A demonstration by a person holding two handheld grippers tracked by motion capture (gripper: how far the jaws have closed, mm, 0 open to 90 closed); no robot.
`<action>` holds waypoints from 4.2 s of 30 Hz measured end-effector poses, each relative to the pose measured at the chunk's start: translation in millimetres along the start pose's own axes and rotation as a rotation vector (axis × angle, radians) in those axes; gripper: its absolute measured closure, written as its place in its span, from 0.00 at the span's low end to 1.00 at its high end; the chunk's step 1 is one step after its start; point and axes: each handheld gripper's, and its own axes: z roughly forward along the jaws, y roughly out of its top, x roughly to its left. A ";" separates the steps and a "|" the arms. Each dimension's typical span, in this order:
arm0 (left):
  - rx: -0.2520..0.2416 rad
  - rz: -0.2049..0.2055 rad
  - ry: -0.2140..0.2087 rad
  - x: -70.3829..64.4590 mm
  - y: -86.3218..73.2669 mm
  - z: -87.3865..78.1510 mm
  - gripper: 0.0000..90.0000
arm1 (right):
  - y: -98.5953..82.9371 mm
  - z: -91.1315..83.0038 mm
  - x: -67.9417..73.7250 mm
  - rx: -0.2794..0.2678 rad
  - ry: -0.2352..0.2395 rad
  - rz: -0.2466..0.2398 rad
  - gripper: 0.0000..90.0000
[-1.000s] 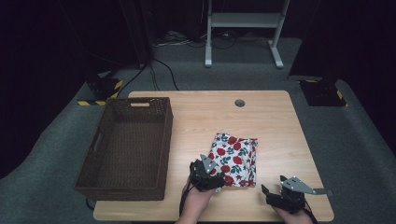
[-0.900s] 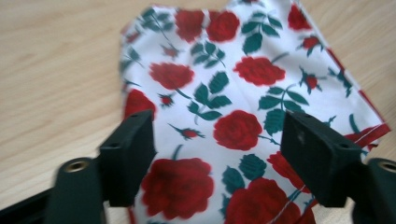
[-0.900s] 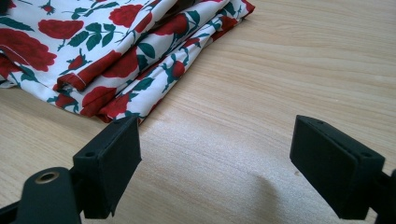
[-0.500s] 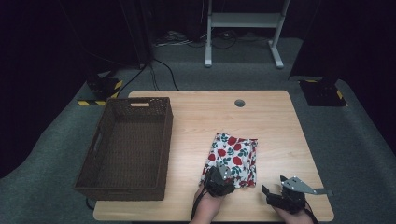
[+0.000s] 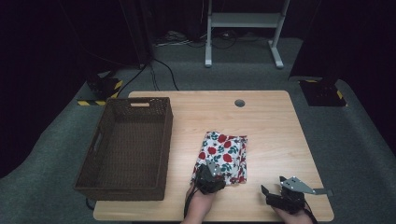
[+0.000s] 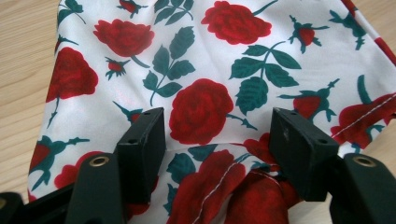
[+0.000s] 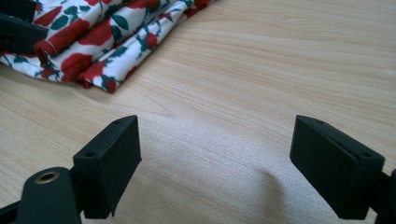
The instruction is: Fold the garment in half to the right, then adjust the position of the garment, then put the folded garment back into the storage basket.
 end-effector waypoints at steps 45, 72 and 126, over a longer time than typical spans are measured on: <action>0.013 -0.191 0.193 70.4 -13.4 -15.7 0.40 | -1.0 5.8 -1.4 0.066 0.011 0.014 0.18; 0.011 0.144 -0.112 -31.2 -25.2 -24.6 0.18 | -0.7 7.5 0.2 0.083 0.014 0.004 0.18; -0.096 0.037 -0.120 13.8 37.5 -28.5 0.02 | -0.7 8.1 0.7 0.089 0.031 -0.010 0.18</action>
